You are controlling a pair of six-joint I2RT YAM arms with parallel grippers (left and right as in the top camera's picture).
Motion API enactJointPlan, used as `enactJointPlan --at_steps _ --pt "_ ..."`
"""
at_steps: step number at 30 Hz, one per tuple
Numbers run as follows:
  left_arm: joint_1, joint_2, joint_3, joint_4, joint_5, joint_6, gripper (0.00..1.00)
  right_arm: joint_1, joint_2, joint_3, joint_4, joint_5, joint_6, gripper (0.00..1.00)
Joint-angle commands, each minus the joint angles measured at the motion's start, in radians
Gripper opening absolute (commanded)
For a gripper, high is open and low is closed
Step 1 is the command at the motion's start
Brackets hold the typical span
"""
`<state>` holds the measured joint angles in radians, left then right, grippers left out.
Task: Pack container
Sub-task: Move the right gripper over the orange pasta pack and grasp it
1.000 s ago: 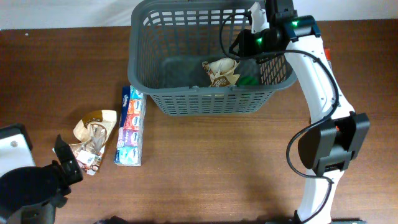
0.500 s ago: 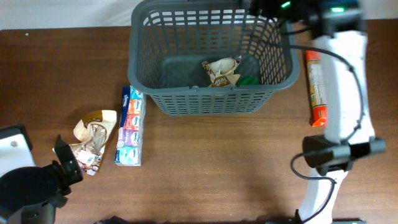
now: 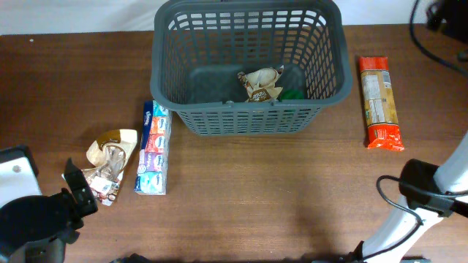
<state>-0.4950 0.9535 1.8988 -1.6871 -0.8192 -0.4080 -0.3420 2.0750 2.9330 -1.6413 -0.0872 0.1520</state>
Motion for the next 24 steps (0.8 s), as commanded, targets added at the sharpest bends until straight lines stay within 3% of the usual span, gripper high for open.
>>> enactJointPlan --at_steps 1,5,15,24 --pt "0.000 0.000 0.001 0.000 -0.003 0.002 1.00 -0.013 0.009 -0.091 -0.024 0.013 -0.127 0.95" --pt "0.000 0.000 0.001 0.000 -0.003 0.002 1.00 -0.012 0.011 -0.262 -0.002 0.013 -0.251 1.00" --pt "0.000 0.000 0.001 0.000 -0.003 0.002 0.99 -0.010 0.059 -0.710 0.237 0.003 -0.406 0.99" --pt "0.000 0.000 0.001 0.000 -0.003 0.002 1.00 -0.004 0.172 -0.782 0.323 -0.012 -0.407 0.99"
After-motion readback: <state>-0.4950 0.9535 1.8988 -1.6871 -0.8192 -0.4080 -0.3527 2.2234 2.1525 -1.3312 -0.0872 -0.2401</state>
